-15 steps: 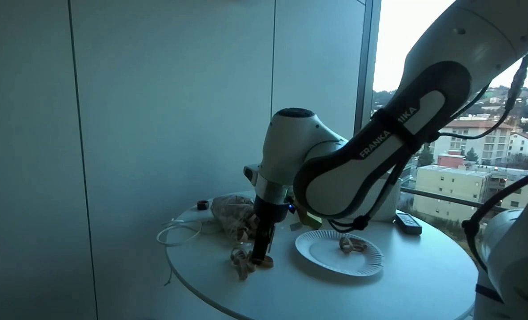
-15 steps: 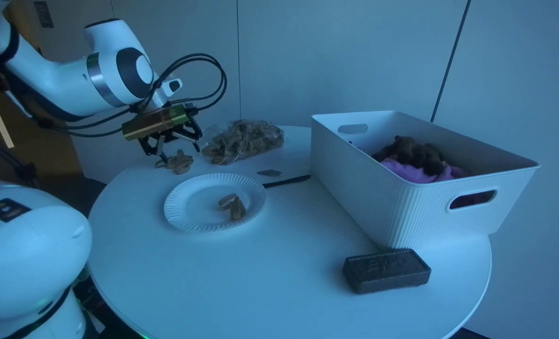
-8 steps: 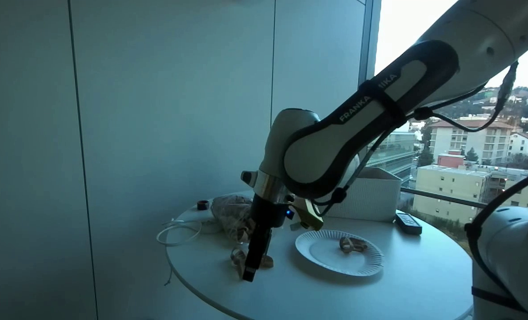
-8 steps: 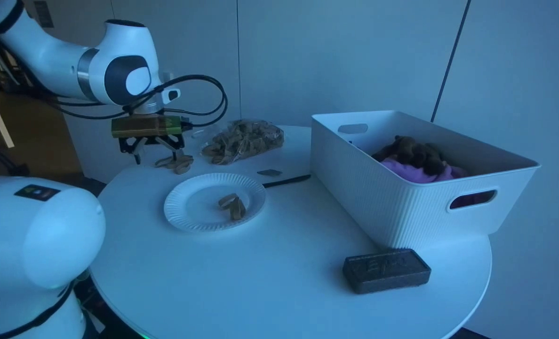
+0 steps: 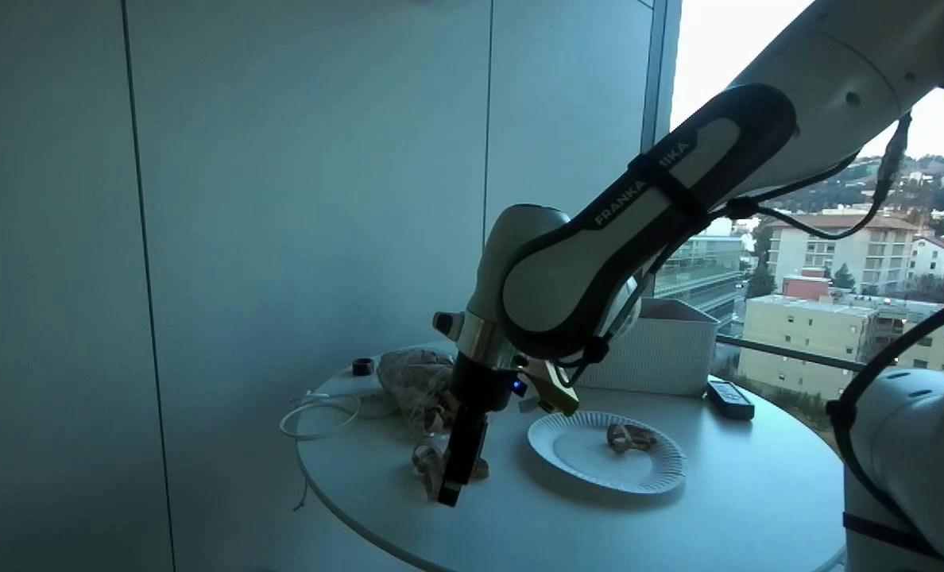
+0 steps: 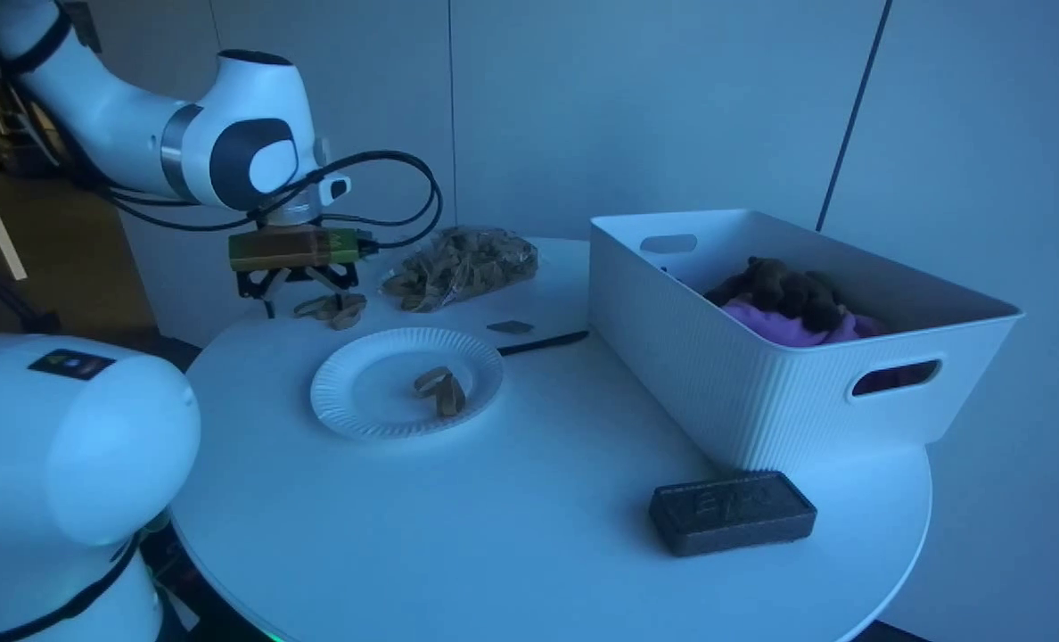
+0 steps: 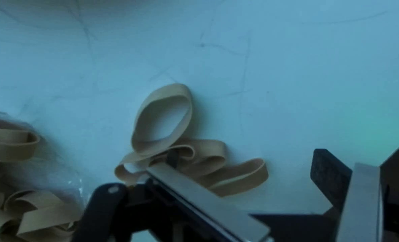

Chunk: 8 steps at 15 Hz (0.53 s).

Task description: Put some rubber bands on the plate

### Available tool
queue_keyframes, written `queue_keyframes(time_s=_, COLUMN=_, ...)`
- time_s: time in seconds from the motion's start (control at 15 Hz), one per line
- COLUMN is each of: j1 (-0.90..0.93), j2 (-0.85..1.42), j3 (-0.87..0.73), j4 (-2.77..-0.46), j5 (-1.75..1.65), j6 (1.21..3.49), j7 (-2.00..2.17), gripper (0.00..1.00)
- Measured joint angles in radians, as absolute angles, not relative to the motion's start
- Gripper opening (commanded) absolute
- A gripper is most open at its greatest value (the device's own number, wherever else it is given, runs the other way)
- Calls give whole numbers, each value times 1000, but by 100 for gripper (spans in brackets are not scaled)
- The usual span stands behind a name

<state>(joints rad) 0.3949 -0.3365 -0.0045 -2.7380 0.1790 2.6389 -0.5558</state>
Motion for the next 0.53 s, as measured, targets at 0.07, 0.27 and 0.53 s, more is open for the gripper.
queue_keyframes(time_s=0.07, j1=395, j2=-324, j3=-4, j4=-2740, j5=179, j6=2645, j7=-568, gripper=100)
queue_keyframes(time_s=0.27, j1=396, j2=-285, j3=-1, j4=-2743, j5=177, j6=2687, j7=-606, gripper=67)
queue_keyframes(time_s=0.53, j1=397, j2=-281, j3=-1, j4=-2743, j5=178, j6=2717, j7=-657, gripper=34)
